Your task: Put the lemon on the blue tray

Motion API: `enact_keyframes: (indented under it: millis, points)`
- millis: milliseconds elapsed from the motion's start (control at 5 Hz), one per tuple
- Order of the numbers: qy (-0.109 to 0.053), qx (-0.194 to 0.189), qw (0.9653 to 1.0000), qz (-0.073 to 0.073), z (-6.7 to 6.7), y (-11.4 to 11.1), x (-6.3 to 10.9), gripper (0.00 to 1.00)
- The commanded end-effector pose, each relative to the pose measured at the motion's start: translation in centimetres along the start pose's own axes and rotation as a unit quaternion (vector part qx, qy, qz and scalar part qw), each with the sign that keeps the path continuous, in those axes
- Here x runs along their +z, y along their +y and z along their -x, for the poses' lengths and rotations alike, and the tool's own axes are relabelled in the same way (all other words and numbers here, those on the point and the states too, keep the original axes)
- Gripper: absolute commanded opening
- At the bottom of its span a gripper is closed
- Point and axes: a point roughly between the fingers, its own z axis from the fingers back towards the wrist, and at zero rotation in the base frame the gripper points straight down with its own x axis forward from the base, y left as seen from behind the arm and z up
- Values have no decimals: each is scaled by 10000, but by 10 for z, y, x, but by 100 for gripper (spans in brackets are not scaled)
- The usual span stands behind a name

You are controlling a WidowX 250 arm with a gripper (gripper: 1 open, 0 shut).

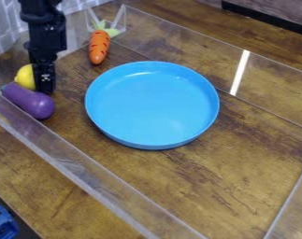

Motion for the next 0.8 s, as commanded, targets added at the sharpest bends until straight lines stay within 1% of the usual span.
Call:
enact_keyframes:
  millis: [0,600]
  points:
    - [-186,138,9994,-274,-2,11,24,0]
    - [-209,195,9992,-278,-5,10,32,0]
